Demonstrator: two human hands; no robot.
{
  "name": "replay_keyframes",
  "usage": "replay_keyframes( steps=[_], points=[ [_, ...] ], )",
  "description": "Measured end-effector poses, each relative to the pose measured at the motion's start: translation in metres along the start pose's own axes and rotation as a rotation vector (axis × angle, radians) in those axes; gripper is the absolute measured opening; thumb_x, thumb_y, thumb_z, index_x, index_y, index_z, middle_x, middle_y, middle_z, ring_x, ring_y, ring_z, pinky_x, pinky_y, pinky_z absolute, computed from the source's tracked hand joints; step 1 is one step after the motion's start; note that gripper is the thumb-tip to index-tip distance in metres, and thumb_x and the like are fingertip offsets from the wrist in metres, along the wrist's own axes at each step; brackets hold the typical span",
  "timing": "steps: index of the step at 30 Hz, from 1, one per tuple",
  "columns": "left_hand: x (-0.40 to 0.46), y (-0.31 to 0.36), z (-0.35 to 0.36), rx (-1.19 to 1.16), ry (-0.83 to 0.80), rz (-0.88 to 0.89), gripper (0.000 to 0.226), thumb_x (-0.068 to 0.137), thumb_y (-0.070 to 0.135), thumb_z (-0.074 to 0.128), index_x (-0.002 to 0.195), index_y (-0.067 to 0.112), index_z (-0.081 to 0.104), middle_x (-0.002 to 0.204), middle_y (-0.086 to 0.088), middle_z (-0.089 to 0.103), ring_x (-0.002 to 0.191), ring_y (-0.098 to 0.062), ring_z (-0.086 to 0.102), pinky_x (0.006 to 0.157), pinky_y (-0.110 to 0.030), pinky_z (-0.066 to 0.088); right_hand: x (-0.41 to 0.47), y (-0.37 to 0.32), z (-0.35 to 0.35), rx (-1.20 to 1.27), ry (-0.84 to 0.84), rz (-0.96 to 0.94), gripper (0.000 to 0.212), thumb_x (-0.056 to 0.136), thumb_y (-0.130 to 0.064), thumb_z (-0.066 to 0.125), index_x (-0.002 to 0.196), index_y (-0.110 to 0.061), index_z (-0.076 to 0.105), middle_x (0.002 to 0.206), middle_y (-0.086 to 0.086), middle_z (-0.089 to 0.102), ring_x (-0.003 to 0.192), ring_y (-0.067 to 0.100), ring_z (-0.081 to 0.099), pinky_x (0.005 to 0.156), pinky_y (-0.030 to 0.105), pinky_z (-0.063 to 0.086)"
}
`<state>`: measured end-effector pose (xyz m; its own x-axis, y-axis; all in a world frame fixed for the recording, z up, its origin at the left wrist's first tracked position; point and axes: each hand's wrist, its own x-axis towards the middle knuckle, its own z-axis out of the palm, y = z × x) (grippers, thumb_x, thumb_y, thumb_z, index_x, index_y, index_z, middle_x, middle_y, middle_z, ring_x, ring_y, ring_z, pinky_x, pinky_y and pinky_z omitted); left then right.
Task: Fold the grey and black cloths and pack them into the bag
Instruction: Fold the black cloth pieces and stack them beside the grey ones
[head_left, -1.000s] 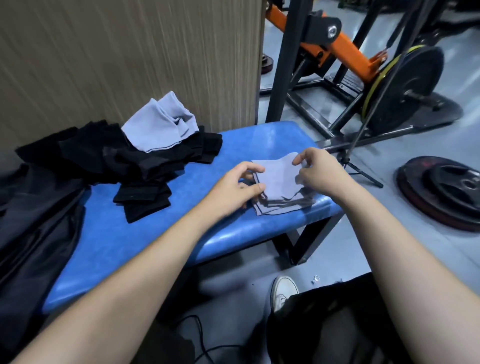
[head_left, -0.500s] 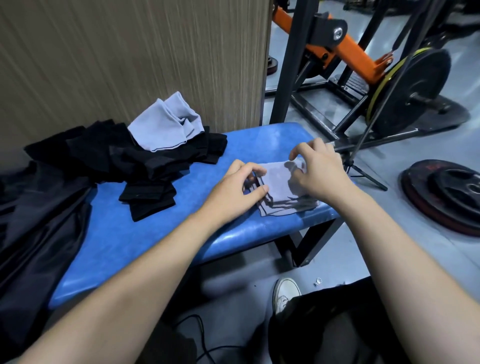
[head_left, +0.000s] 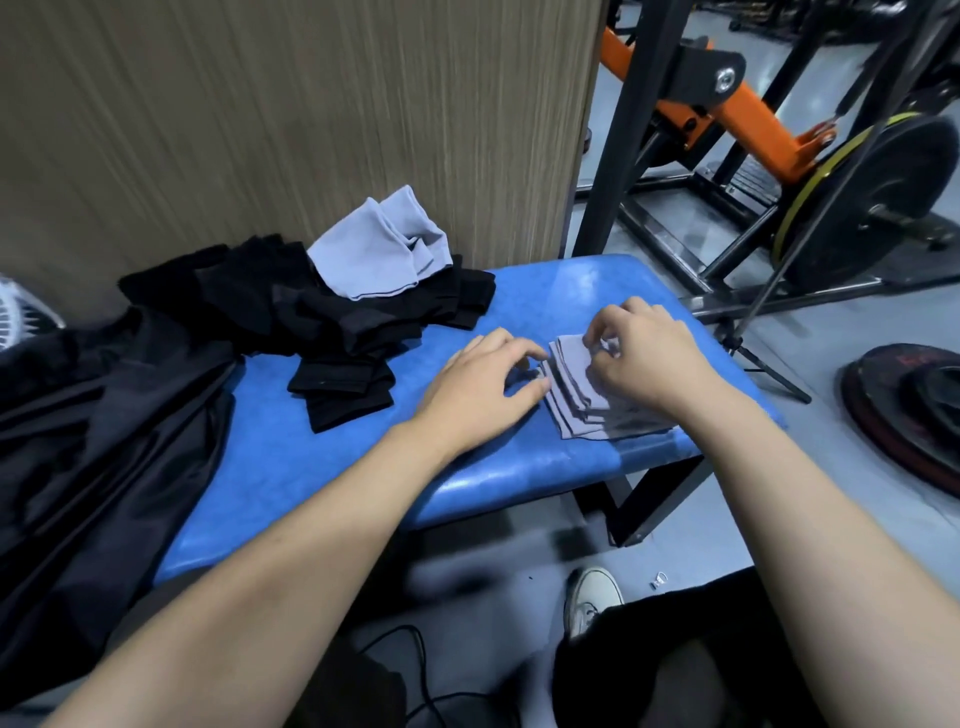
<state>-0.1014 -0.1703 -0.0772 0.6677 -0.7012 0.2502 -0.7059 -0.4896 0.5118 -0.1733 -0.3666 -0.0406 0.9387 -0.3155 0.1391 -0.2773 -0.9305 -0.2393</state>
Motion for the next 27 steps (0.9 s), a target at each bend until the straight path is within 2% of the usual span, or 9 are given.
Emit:
replay_keyframes(
  steps=[3, 6, 11, 15, 19, 23, 27],
  points=[
    [-0.004, -0.015, -0.016, 0.026, 0.109, -0.045, 0.024, 0.096, 0.039, 0.058, 0.117, 0.030, 0.063, 0.106, 0.011, 0.058, 0.101, -0.013, 0.051, 0.095, -0.037, 0.044, 0.008, -0.018, 0.003, 0.024, 0.015, -0.062, 0.017, 0.092, -0.026, 0.054, 0.106, -0.025, 0.062, 0.113, 0.002, 0.055, 0.109, 0.027, 0.048, 0.091, 0.039, 0.036],
    [-0.006, -0.032, -0.037, 0.115, 0.268, -0.104, 0.019, 0.093, 0.029, 0.062, 0.111, 0.024, 0.066, 0.104, 0.006, 0.061, 0.101, -0.019, 0.054, 0.094, -0.039, 0.045, 0.014, -0.040, 0.005, 0.064, -0.001, -0.108, 0.021, 0.092, -0.025, 0.054, 0.112, -0.023, 0.062, 0.114, 0.001, 0.054, 0.111, 0.026, 0.047, 0.094, 0.039, 0.036],
    [-0.013, -0.067, -0.071, 0.217, 0.444, -0.342, 0.021, 0.088, 0.026, 0.067, 0.108, 0.023, 0.066, 0.110, -0.001, 0.058, 0.108, -0.026, 0.050, 0.096, -0.034, 0.041, 0.024, -0.075, 0.019, 0.114, -0.019, -0.203, 0.022, 0.092, -0.024, 0.054, 0.113, -0.021, 0.061, 0.110, 0.003, 0.056, 0.106, 0.027, 0.049, 0.090, 0.039, 0.039],
    [-0.023, -0.086, -0.086, 0.252, 0.458, -0.474, 0.031, 0.083, 0.033, 0.073, 0.110, 0.023, 0.062, 0.113, -0.002, 0.050, 0.110, -0.025, 0.049, 0.094, -0.037, 0.045, 0.032, -0.106, 0.031, 0.142, -0.039, -0.245, 0.024, 0.091, -0.026, 0.056, 0.115, -0.021, 0.058, 0.110, 0.002, 0.056, 0.105, 0.027, 0.050, 0.089, 0.039, 0.039],
    [-0.034, -0.099, -0.092, 0.178, 0.399, -0.471, 0.038, 0.077, 0.034, 0.079, 0.108, 0.024, 0.059, 0.110, 0.000, 0.047, 0.108, -0.020, 0.054, 0.094, -0.039, 0.048, 0.038, -0.138, 0.044, 0.180, -0.020, -0.282, 0.030, 0.091, -0.027, 0.058, 0.120, -0.023, 0.055, 0.112, 0.002, 0.056, 0.105, 0.028, 0.052, 0.090, 0.041, 0.040],
    [-0.038, -0.099, -0.097, 0.195, 0.414, -0.436, 0.020, 0.083, 0.022, 0.071, 0.102, 0.022, 0.065, 0.105, 0.002, 0.054, 0.093, -0.018, 0.060, 0.085, -0.035, 0.049, 0.042, -0.161, 0.055, 0.192, -0.019, -0.294, 0.036, 0.090, -0.028, 0.059, 0.125, -0.024, 0.052, 0.116, 0.003, 0.056, 0.106, 0.029, 0.054, 0.090, 0.042, 0.040],
    [-0.041, -0.092, -0.103, 0.141, 0.518, -0.404, 0.008, 0.085, 0.019, 0.062, 0.092, 0.024, 0.064, 0.097, 0.008, 0.056, 0.080, -0.012, 0.058, 0.076, -0.036, 0.051, 0.046, -0.174, 0.064, 0.209, -0.013, -0.276, 0.041, 0.090, -0.032, 0.061, 0.129, -0.025, 0.051, 0.121, 0.005, 0.053, 0.110, 0.030, 0.053, 0.091, 0.043, 0.040]
  ],
)
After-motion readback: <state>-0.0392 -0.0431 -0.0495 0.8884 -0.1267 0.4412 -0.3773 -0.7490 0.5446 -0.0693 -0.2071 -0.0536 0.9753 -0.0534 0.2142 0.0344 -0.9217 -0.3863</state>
